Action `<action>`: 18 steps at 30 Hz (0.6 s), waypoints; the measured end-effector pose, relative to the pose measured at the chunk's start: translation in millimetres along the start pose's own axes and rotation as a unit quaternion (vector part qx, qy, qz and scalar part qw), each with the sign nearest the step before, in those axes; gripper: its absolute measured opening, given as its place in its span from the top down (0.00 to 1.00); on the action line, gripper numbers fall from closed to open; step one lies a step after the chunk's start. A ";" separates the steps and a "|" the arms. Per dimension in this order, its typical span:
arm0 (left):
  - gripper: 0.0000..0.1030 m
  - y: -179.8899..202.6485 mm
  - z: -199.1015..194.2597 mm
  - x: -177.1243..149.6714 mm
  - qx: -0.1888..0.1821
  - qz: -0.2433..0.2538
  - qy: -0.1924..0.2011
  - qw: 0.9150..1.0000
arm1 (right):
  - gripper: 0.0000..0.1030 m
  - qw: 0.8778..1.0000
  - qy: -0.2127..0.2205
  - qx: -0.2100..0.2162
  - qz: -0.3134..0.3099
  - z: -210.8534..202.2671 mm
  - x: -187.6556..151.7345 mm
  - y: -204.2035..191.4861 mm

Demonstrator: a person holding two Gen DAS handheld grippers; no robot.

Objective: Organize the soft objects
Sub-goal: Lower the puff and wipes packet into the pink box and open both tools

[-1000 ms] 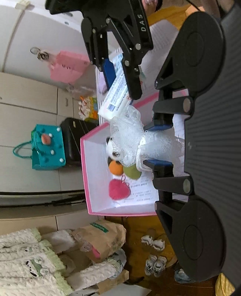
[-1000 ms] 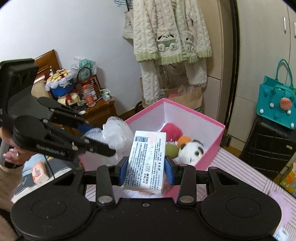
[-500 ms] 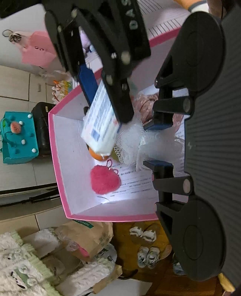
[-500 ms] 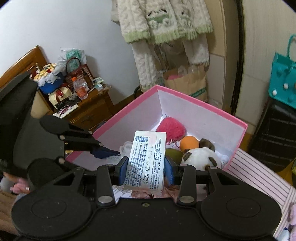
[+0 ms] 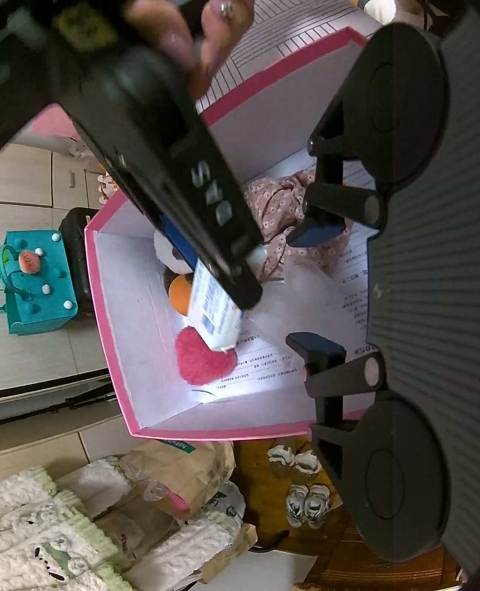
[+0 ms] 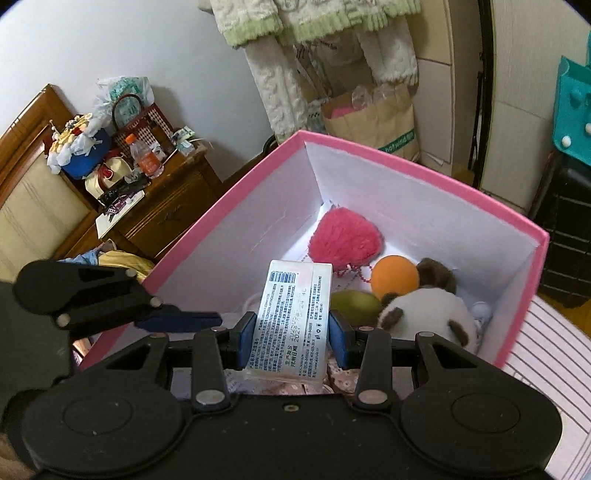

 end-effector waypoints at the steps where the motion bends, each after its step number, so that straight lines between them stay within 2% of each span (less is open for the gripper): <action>1: 0.52 -0.2 -1.1 -0.5 -0.002 0.000 0.002 1.000 | 0.55 1.000 -0.001 0.000 0.005 3.1 1.6 -0.1; 10: 0.47 -3.2 -11.3 -6.1 -0.021 -0.016 0.004 1.000 | 0.53 0.999 0.012 0.011 0.036 11.8 11.5 0.7; 18: 0.44 -1.4 -27.7 -10.2 -0.019 -0.015 0.010 1.000 | 0.53 1.000 0.021 -0.002 -0.002 -27.2 -14.5 -22.6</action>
Point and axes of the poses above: each gripper's, at about its wrist camera, not at the fingertips, and z roughly the way its jaws point, y to its right, x to its top, the point moved 2 cm from there along z, roughly the way its jaws point, and after that the axes turned 8 degrees about x, right-handed, at the moved point
